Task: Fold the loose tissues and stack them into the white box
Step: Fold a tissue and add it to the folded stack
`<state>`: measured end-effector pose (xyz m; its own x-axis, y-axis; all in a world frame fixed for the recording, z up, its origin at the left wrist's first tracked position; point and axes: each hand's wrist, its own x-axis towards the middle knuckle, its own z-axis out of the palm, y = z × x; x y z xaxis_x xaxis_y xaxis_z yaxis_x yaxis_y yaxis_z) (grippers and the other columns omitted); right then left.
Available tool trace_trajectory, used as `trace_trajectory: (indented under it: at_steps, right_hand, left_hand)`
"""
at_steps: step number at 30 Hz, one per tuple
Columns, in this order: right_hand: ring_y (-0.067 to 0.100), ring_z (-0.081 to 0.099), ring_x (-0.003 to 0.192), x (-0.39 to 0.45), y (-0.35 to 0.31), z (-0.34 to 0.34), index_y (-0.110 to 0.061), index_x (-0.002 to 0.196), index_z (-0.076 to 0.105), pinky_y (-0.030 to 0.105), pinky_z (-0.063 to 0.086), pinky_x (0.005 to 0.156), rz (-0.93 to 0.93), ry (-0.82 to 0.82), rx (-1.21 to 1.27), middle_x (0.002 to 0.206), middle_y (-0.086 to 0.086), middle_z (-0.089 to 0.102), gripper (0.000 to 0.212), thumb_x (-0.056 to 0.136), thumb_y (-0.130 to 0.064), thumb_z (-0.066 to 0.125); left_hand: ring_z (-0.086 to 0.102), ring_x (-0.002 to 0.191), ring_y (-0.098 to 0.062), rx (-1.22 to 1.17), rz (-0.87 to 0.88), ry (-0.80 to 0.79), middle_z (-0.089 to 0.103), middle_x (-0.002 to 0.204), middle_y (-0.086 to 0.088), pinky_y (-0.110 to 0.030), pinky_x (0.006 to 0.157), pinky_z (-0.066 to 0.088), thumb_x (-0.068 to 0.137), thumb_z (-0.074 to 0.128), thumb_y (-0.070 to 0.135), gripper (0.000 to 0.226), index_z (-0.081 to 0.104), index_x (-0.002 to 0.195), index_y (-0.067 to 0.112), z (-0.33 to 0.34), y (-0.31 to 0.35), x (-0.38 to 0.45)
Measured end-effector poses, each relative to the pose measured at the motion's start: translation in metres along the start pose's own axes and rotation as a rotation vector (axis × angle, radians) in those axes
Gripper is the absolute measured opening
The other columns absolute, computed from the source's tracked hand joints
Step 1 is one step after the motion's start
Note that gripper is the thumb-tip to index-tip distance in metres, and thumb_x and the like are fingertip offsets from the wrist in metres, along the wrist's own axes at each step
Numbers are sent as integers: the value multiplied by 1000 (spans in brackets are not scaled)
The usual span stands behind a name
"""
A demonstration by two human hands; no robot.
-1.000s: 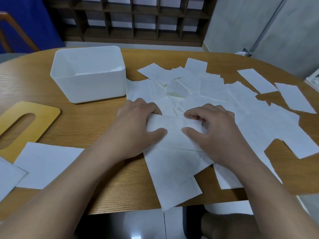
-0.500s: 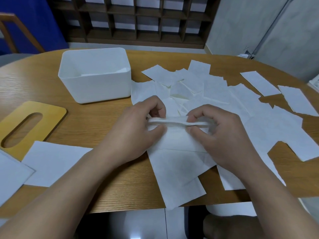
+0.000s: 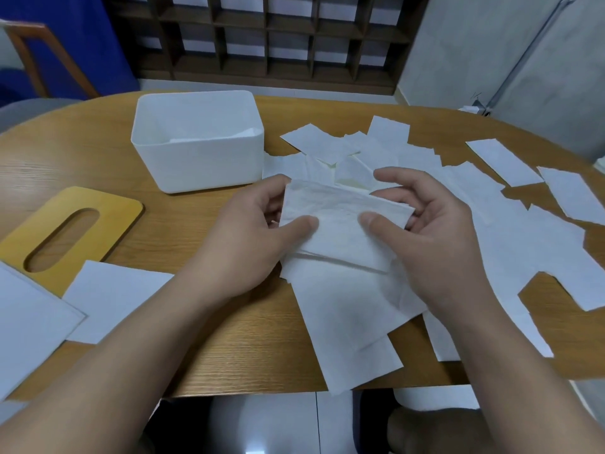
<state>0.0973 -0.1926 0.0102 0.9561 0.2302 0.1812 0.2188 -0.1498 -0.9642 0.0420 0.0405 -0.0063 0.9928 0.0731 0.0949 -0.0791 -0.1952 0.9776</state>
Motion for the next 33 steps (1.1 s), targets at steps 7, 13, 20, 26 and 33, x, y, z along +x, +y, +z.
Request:
trace_trajectory:
  at_steps: [7,13,20,26,33]
  right_hand:
    - [22,81,110,3,-1,21,-19,133,73,49,64,100,179,-137,211,120,1,84,33,102,-8,75]
    - [19,81,110,0,5,43,-18,128,77,45,65,97,135,-121,171,118,-2,84,28,104,-5,73]
    - [20,79,107,-1,15,55,-18,125,71,50,66,95,78,-149,68,112,1,82,31,99,-1,76]
    - [18,78,107,-5,12,64,-23,130,64,48,68,88,33,-117,60,113,-2,78,38,100,-1,72]
    - [25,77,98,-10,11,62,-22,123,65,61,66,77,34,-104,0,108,-2,74,31,98,-5,75]
  left_hand:
    - [79,110,-23,-120,-3,100,83,115,-3,-48,102,63,104,71,3,19,72,122,11,-15,-2,-5]
    - [77,117,-19,-133,-60,123,80,122,-1,-51,105,61,103,71,2,33,64,132,16,-21,-5,-11]
    - [69,75,-23,-70,-88,275,76,93,-4,-40,66,54,88,76,-5,60,59,128,35,-20,-18,-15]
    - [68,81,-28,-61,3,356,70,101,-1,-48,67,56,83,68,-10,63,58,128,33,-11,-18,-17]
    - [53,67,-10,-50,-20,396,59,84,13,-26,63,43,76,68,10,40,59,113,24,-5,-17,-20]
